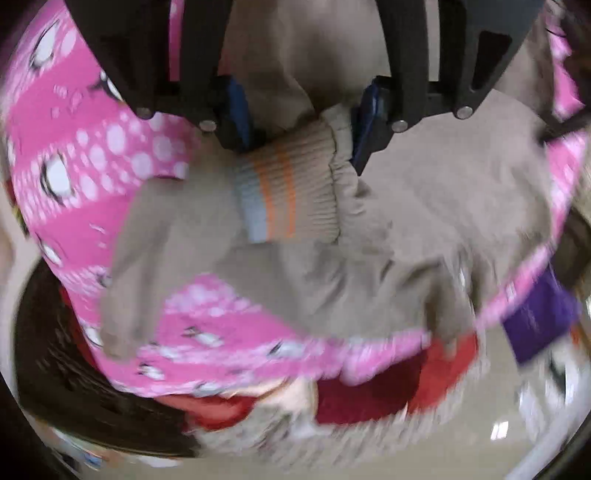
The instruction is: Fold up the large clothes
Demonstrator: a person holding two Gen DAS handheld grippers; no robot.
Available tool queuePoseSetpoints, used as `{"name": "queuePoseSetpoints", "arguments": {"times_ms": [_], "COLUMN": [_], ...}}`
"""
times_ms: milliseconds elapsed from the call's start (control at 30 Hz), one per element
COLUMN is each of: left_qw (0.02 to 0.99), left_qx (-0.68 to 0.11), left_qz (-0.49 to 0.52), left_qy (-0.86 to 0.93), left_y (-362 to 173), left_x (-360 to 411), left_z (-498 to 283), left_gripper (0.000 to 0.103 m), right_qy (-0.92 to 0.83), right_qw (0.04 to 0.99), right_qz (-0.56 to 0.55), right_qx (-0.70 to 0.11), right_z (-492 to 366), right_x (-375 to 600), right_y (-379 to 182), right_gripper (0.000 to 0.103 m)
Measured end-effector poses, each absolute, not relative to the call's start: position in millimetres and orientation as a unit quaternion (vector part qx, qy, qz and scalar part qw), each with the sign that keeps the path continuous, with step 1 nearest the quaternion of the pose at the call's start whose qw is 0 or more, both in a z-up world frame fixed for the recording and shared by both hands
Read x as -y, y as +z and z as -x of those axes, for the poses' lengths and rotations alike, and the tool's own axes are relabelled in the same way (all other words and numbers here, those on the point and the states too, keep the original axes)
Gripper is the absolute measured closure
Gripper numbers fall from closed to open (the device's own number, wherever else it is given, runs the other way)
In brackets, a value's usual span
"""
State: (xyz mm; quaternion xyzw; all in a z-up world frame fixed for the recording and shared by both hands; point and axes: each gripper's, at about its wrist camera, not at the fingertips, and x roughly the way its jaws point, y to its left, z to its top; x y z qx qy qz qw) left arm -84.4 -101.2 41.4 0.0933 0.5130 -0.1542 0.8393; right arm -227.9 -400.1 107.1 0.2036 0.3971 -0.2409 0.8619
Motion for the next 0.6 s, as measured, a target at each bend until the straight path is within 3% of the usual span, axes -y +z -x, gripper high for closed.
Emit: {"name": "queuePoseSetpoints", "arguments": {"times_ms": [200,300,467,500,600], "left_qw": [0.839,0.84,0.842,0.843,0.841], "left_qx": [-0.514,-0.513,-0.509,-0.509,-0.512], "left_qz": [-0.096,-0.095,-0.101,-0.1,-0.094], "left_qy": [-0.15,-0.148,-0.146,-0.145,-0.146], "left_y": [39.2,38.5,34.1,33.4,32.4], "left_x": [102.1,101.7,101.6,101.0,98.1], "left_z": [80.1,78.7,75.4,75.1,72.6], "left_gripper": [0.071,0.069,0.065,0.063,0.062], "right_qy": [-0.309,-0.305,-0.219,-0.218,-0.232], "right_qw": [0.88,0.885,0.892,0.886,0.854], "right_qz": [-0.095,-0.109,-0.13,-0.114,-0.123], "right_qx": [-0.348,-0.335,-0.374,-0.393,-0.448], "right_z": [249.1,246.4,227.4,217.3,186.4], "right_x": [366.5,366.8,356.1,352.1,361.8], "right_y": [151.8,163.4,151.2,138.7,91.2], "right_gripper": [0.04,0.04,0.06,0.069,0.071]}}
